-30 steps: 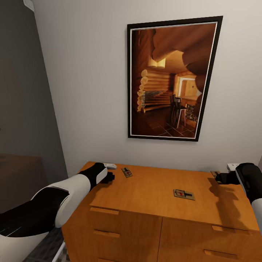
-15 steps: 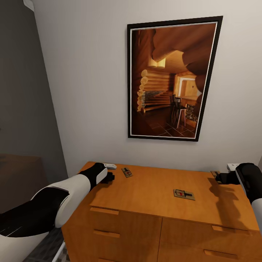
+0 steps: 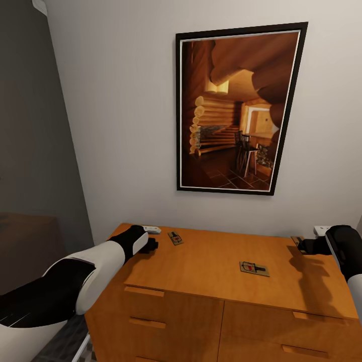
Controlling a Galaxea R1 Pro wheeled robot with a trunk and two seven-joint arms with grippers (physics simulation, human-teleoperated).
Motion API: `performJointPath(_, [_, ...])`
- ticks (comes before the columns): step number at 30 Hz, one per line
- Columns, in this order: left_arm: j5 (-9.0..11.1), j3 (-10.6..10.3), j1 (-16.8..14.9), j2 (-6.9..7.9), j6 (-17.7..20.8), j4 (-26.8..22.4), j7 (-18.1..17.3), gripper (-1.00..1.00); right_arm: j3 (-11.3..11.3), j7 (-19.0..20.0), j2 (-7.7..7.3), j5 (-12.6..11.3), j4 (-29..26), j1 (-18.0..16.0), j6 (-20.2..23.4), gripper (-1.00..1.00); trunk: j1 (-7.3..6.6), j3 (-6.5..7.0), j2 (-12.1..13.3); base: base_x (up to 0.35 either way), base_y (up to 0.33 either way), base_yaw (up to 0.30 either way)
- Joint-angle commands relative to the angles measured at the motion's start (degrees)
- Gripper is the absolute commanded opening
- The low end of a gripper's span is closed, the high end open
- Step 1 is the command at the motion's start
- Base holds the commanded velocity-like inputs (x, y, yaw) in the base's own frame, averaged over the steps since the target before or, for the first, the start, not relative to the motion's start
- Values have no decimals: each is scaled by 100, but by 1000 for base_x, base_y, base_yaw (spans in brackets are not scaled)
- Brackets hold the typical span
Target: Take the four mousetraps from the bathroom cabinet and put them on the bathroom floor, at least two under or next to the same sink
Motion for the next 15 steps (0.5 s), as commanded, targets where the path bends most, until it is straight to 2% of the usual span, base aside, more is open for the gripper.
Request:
performJointPath(1, [61, -42, -3, -1, 23, -7, 26, 100, -12, 33, 1, 49, -5, -4, 19, -100, 0, -7, -5, 0, 0, 0])
performJointPath(15, [68, -40, -3, 7, 10, -5, 23, 100, -12, 26, 1, 49, -3, -6, 19, -100, 0, -7, -5, 0, 0, 0])
